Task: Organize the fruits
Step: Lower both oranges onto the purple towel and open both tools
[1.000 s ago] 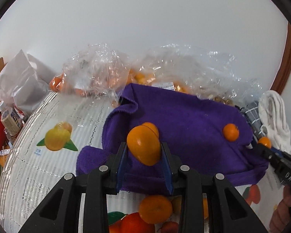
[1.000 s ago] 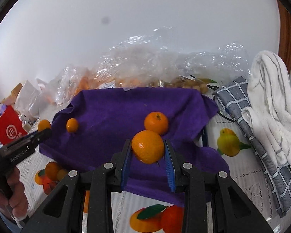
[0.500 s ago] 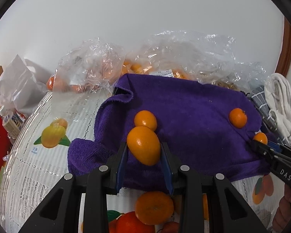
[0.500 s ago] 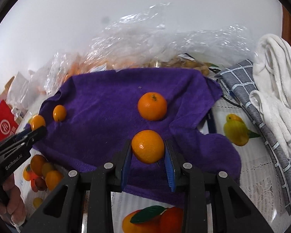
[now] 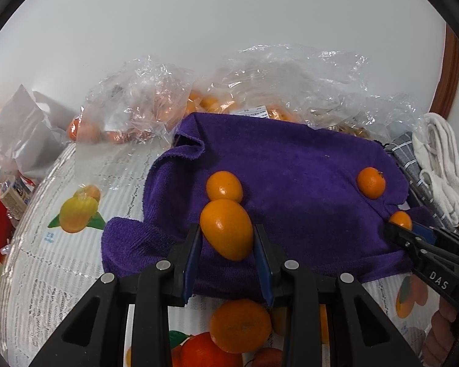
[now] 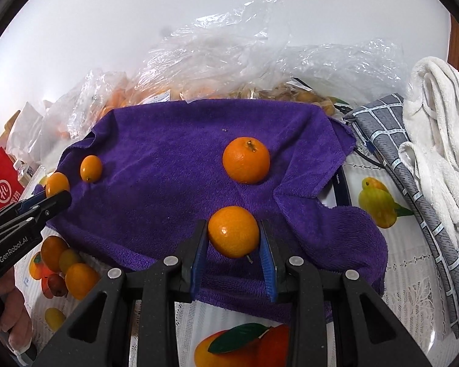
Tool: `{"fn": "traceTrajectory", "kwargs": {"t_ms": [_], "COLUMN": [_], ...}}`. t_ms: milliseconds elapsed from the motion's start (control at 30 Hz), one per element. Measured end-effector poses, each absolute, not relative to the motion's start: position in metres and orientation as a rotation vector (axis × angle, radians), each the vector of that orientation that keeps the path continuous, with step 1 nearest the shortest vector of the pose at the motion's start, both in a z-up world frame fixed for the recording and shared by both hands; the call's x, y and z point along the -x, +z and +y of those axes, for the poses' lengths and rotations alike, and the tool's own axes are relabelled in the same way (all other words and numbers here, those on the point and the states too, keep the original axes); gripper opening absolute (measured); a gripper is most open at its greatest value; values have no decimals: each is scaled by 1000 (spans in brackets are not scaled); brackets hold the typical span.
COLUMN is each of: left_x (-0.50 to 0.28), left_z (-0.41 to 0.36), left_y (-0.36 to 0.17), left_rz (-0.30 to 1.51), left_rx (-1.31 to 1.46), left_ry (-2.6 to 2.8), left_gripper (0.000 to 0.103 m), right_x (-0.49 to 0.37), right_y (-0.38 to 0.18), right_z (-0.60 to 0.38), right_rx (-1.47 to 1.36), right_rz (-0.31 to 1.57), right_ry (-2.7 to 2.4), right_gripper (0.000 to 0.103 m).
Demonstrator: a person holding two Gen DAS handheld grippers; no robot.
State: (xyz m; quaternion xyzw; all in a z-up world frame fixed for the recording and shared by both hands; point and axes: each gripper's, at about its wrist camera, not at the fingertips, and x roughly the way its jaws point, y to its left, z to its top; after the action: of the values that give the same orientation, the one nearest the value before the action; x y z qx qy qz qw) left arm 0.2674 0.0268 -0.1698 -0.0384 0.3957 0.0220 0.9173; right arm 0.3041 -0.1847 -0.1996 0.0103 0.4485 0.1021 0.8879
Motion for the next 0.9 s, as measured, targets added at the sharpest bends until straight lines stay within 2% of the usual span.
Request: {"fn": "traceTrajectory", "kwargs": {"t_ms": [200,900], "left_x": [-267,-272], "left_z": [38,40], "left_y": [-168,-176], "left_rz": [805,799], "left_rx": [165,170], "left_ry": [9,7], "left_gripper": [32,32], "right_x": [-303,-293], "right_y": [-197,-180], "right_z": [-188,-196], "right_rx": [-27,-74], "right_rz": [935,924], "right_ry": [212,198], "right_gripper": [41,45]}}
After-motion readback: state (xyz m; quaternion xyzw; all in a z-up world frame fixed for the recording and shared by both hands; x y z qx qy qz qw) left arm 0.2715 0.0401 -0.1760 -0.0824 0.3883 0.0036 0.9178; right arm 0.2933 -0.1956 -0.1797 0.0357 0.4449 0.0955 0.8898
